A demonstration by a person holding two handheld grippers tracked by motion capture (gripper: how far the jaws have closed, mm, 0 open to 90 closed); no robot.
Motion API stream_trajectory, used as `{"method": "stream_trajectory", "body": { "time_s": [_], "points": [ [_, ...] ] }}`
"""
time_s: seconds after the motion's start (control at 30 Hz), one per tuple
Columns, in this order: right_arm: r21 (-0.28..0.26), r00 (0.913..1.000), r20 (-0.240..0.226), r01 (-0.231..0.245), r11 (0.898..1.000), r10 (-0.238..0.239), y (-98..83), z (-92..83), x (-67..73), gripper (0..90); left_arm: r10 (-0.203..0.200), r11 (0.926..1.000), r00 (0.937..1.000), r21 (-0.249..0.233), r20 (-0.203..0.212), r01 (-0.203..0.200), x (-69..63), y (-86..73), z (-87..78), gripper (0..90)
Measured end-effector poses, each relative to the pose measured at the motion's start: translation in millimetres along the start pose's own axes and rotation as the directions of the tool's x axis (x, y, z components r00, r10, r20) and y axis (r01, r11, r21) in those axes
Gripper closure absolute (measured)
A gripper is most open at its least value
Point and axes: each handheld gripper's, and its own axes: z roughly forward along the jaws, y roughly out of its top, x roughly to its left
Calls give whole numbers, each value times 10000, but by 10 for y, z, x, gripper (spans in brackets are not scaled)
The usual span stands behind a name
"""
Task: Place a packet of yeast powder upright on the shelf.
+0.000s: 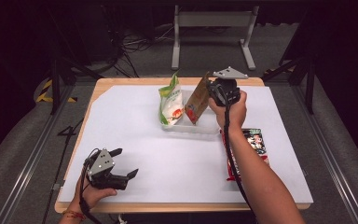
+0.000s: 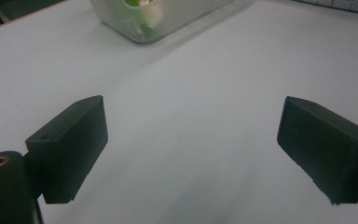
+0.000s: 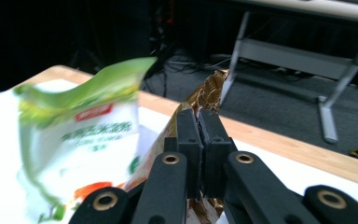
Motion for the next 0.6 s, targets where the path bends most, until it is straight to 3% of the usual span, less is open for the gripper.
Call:
{"method": "stream_trajectory", "body": {
  "time_s": [0.2,0.4,0.5,0.6],
  "points": [
    [63,9993,-367,-106,9999,108,-66,67,38,876,-91,9999,10000,-60,-17,91,19,-17,-20,94],
    [106,9962,-867,85,9999,-75,-151,82,70,853,-55,10000,10000,1,-17,55,9,-12,-6,94],
    [215,9908,-1345,198,9996,-167,-196,78,70,834,-28,10000,10000,32,14,28,0,-5,10,94],
    [215,9893,-1427,326,9992,-292,-210,72,66,831,-25,10000,10000,37,30,25,2,-7,18,94]
  ]
}}
